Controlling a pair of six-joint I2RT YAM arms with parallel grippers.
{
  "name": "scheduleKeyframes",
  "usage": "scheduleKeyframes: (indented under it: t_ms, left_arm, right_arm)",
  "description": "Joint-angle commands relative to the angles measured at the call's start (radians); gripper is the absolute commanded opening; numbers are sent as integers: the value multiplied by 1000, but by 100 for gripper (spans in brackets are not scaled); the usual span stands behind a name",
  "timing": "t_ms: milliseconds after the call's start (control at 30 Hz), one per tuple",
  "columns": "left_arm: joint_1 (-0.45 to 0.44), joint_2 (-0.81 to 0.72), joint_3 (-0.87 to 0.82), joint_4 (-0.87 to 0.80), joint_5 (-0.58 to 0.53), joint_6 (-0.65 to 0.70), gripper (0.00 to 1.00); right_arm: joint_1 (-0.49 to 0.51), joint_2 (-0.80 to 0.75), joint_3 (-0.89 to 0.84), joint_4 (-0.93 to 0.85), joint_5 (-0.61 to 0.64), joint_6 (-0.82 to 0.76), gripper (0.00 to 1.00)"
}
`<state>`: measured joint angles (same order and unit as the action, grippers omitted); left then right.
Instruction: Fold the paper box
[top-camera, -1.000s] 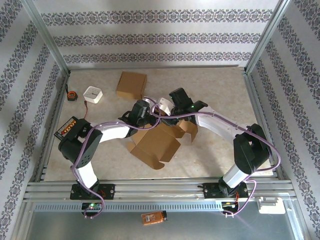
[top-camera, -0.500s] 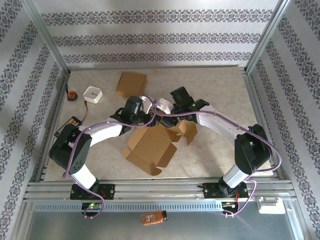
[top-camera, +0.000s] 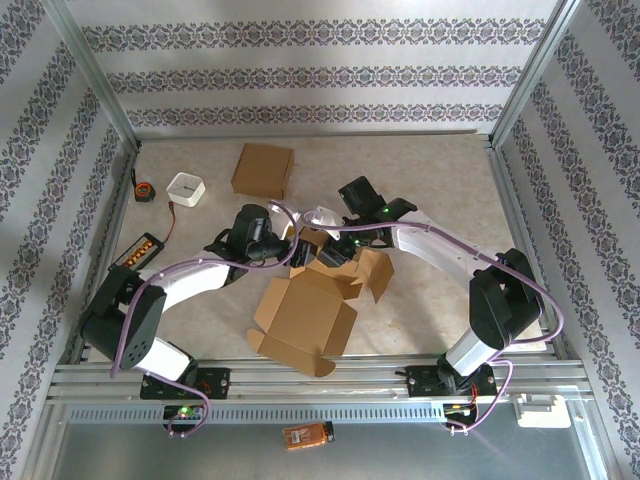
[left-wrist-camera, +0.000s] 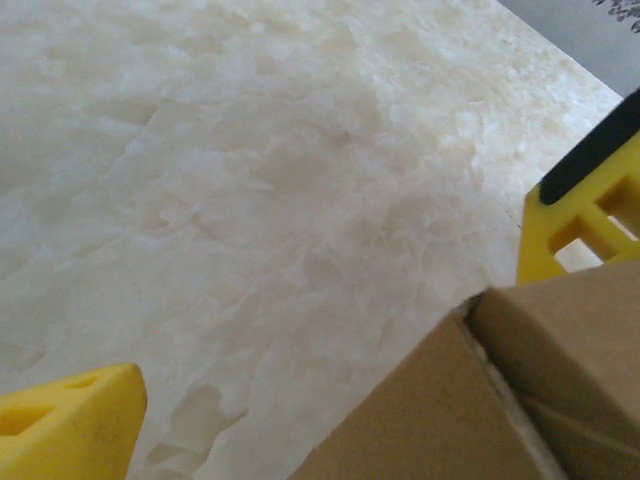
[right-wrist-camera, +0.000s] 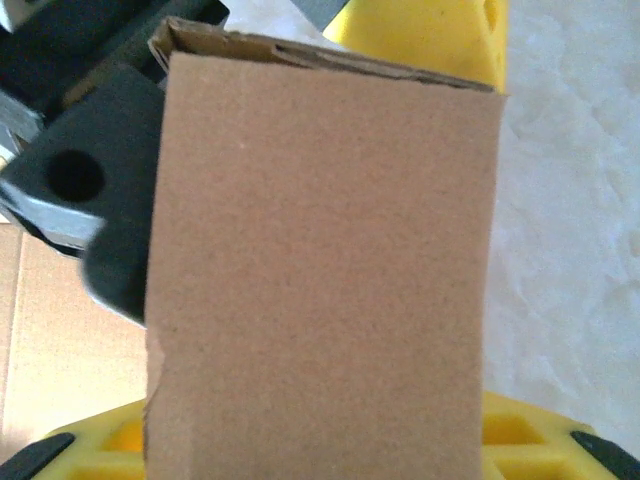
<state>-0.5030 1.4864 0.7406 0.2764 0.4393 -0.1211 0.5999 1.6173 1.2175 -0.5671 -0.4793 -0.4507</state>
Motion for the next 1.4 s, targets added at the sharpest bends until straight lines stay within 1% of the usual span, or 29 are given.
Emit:
scheduleKeyframes:
  t_ms: [0, 67, 100, 133, 200, 233, 300, 367, 500, 600, 700, 767, 833, 967, 1033, 1100, 1267, 1367]
  left_arm:
    - [-15, -81, 2, 106, 178, 32, 91]
    - [-28, -79, -10, 84, 159, 63, 91]
    - [-34, -70, -11, 61, 130, 79, 91]
    - [-40, -60, -9, 33, 91, 94, 91]
    - [-59, -22, 6, -35, -39, 126, 90]
    - [-64, -5, 12, -52, -56, 144, 90]
    - [-68, 22, -4, -16, -31, 155, 90]
    - [-68, 20, -33, 56, 9, 125, 90]
    - [-68, -28, -76, 141, 79, 84, 89]
    - [-68, -79, -122, 214, 162, 51, 89]
    - [-68, -126, -151, 237, 224, 38, 89]
    - [-68, -147, -161, 214, 234, 40, 88]
    - [-68, -162, -170, 172, 210, 56, 87]
    - [-66, -175, -176, 82, 116, 110, 85]
    - [-65, -170, -181, 78, 86, 130, 84]
    - [-56, -157, -183, 89, 67, 137, 81]
    - [-45, -82, -156, 119, 23, 132, 77]
    - [-45, -30, -142, 163, 35, 117, 72]
  right_arm:
    - [-6, 39, 17, 7, 40, 2, 45]
    - [-6, 42, 19, 9, 42, 10, 44]
    - [-6, 40, 19, 13, 42, 12, 44]
    - [-6, 39, 19, 15, 42, 14, 44]
    - [-6, 41, 19, 18, 35, 17, 44]
    - [-6, 41, 21, 19, 32, 18, 44]
    - [-6, 44, 22, 18, 34, 18, 45]
    - [-6, 45, 22, 14, 45, 16, 44]
    - [-9, 35, 12, 11, 57, 10, 44]
    - [-10, 35, 10, 12, 55, 12, 45]
    - [-9, 38, 8, 12, 55, 12, 45]
    - [-10, 39, 7, 15, 54, 12, 45]
    - [-11, 41, 7, 17, 53, 12, 44]
    - [-11, 42, 4, 18, 50, 12, 44]
    - [-11, 43, 4, 16, 51, 9, 44]
    - [-11, 43, 4, 18, 49, 8, 44]
    - [-11, 43, 5, 18, 45, 10, 44]
    - [-11, 43, 4, 16, 46, 9, 44]
